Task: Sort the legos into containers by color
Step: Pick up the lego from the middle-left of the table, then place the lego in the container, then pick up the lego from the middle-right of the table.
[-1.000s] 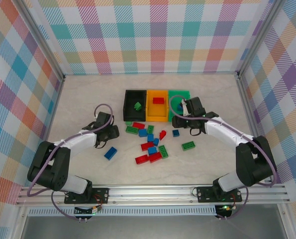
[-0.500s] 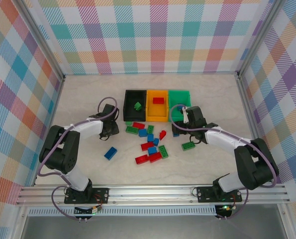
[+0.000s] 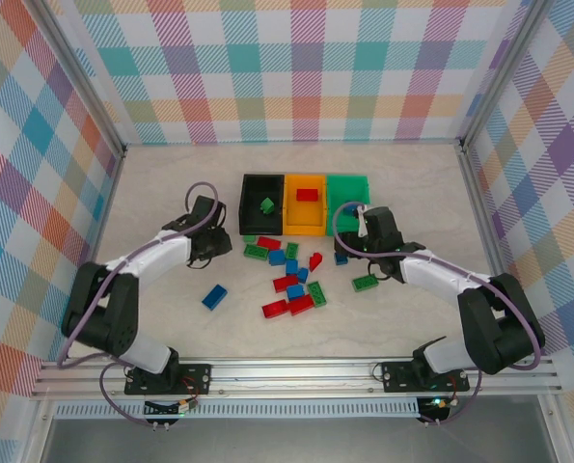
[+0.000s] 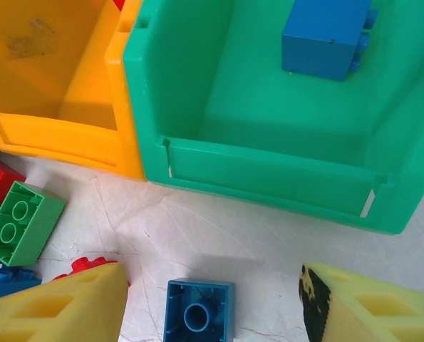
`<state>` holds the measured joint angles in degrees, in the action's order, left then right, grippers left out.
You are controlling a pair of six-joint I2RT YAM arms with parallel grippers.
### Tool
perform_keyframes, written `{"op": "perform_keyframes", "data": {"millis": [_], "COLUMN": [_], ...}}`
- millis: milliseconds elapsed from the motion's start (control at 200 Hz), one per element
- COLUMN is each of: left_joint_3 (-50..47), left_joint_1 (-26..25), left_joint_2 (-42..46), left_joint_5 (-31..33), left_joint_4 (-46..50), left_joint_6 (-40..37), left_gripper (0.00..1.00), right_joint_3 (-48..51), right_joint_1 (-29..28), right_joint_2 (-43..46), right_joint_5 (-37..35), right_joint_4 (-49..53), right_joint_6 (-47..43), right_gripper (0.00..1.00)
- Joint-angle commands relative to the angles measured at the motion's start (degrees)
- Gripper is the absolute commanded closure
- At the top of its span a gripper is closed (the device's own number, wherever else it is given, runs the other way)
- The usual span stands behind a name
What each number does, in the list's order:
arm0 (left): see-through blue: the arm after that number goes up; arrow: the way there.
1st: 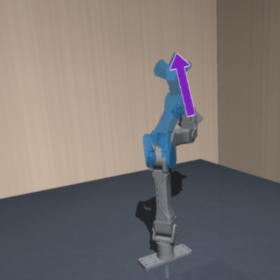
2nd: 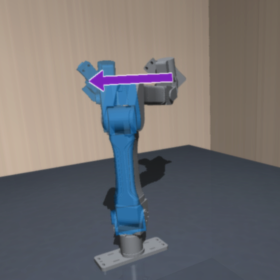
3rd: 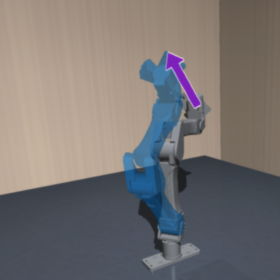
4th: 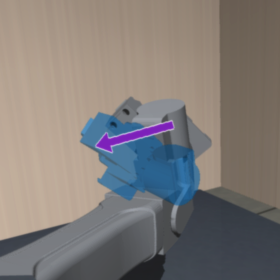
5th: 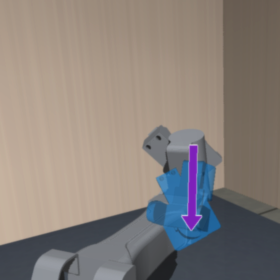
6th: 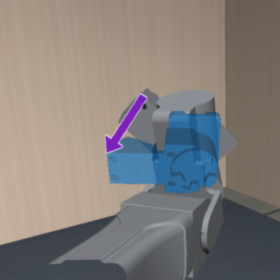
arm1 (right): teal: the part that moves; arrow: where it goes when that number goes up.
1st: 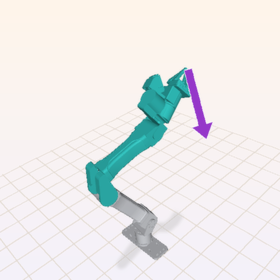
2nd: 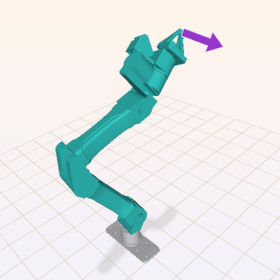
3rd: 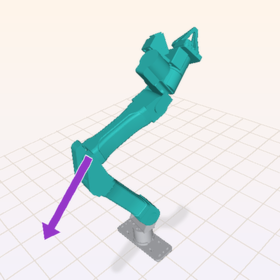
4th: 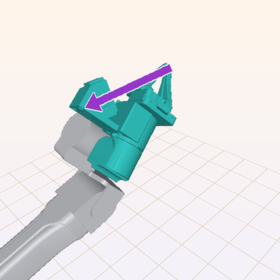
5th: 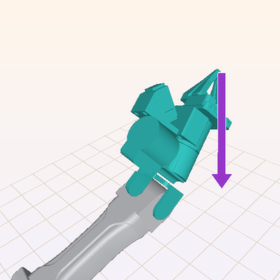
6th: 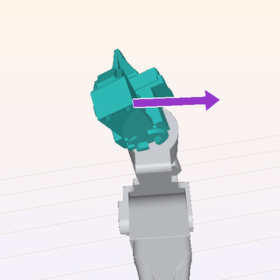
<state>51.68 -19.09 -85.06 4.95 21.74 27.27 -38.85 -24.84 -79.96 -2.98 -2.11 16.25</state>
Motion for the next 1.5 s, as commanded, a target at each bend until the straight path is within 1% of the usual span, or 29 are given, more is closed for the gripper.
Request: {"op": "perform_keyframes", "data": {"millis": [0,130,320,360,395,425,520,665,785,815,870,890,955,1035,1145,1290,1400,1495], "left_joint_3": [3.1,10.2,23.3,26.2,28.9,31.1,39.7,53.4,62.5,64.1,66.3,66.9,66.7,63.9,59.4,47.5,36.4,30.5], "left_joint_1": [-3.7,-10.1,-16.8,-17.8,-18.7,-19.5,-21.5,-23.6,-24.8,-24.9,-24.9,-24.9,-25.2,-25.8,-26.9,-29.7,-31.5,-32.7], "left_joint_2": [4.6,3.3,-7.6,-10.3,-12.6,-14.8,-22.3,-33.3,-39.8,-41.1,-42.9,-43.2,-43.0,-41.0,-37.6,-30.8,-25.7,-23.1], "left_joint_5": [-3.3,-3.1,-4.8,-5.6,-6.3,-6.6,-8.1,-10.5,-10.1,-9.7,-9.0,-8.8,-8.1,-7.1,-7.3,-8.1,-8.3,-9.4], "left_joint_4": [-2.2,-1.9,-1.5,-1.6,-1.7,-1.7,-0.3,4.5,8.5,9.4,11.0,11.5,12.1,10.7,8.9,4.2,-0.6,-3.0], "left_joint_6": [1.5,0.9,-0.8,-1.1,-1.8,-2.1,-2.7,-3.0,-4.2,-4.3,-4.2,-4.2,-4.2,-4.9,-6.1,-10.2,-14.0,-16.8], "left_gripper": [0.76,0.75,0.75,0.74,0.68,0.66,0.65,0.65,0.64,0.60,0.46,0.43,0.38,0.33,0.33,0.33,0.33,0.33], "right_joint_3": [1.6,5.0,7.2,7.2,7.1,7.1,7.9,8.7,10.0,10.1,10.0,10.1,10.5,10.8,11.1,12.1,12.5,12.4], "right_joint_1": [-0.3,0.3,3.0,3.4,3.9,4.2,4.9,6.0,6.5,6.6,6.8,6.8,6.8,6.9,7.1,8.3,11.1,13.2], "right_joint_2": [3.0,7.1,10.0,9.9,9.9,10.0,11.0,12.9,15.1,15.4,16.1,16.3,17.2,17.9,18.8,19.9,19.0,16.6], "right_joint_5": [-1.3,-3.7,-5.4,-5.5,-5.6,-5.6,-5.5,-6.2,-6.6,-6.6,-6.5,-6.4,-6.3,-6.8,-6.9,-7.1,-2.7,0.1], "right_joint_4": [-3.0,-5.6,-5.3,-5.0,-4.7,-4.5,-4.9,-3.9,-4.7,-4.5,-4.0,-4.0,-4.3,-4.0,-4.0,-4.1,-4.8,-5.7], "right_joint_6": [2.3,4.2,6.9,7.2,7.6,7.8,8.5,9.2,9.4,9.6,9.5,9.5,9.6,9.8,9.9,10.9,13.1,14.5], "right_gripper": [0.34,0.34,0.33,0.33,0.33,0.33,0.34,0.34,0.34,0.34,0.34,0.34,0.34,0.34,0.34,0.33,0.32,0.32]}}
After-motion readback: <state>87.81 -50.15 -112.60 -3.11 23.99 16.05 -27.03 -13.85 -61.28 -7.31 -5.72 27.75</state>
